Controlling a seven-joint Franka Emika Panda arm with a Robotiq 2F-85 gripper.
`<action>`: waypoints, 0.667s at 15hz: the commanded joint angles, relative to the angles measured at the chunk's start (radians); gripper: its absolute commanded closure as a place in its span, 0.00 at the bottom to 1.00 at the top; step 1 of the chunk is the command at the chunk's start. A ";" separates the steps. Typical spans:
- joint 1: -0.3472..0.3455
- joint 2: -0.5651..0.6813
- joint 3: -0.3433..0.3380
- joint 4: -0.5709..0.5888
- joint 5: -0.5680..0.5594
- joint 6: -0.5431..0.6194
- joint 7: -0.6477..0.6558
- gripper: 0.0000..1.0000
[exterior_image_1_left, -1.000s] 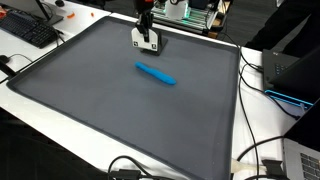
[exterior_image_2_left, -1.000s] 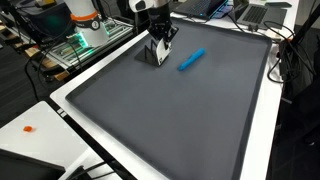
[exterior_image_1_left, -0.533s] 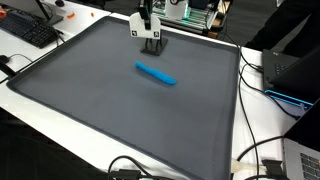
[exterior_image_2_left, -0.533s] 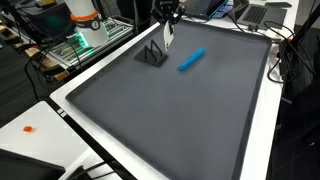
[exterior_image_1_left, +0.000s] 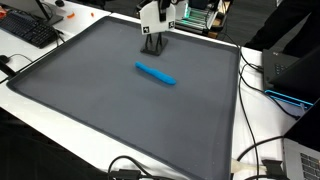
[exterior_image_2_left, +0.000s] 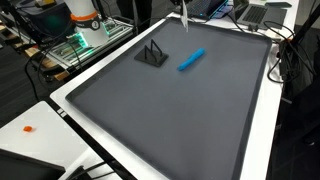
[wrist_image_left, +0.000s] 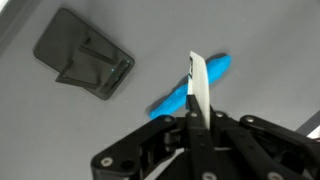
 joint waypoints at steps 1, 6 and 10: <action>0.017 0.057 0.016 0.074 -0.007 -0.058 -0.156 0.99; 0.039 0.136 0.036 0.142 -0.043 -0.090 -0.305 0.99; 0.064 0.213 0.044 0.202 -0.096 -0.101 -0.384 0.99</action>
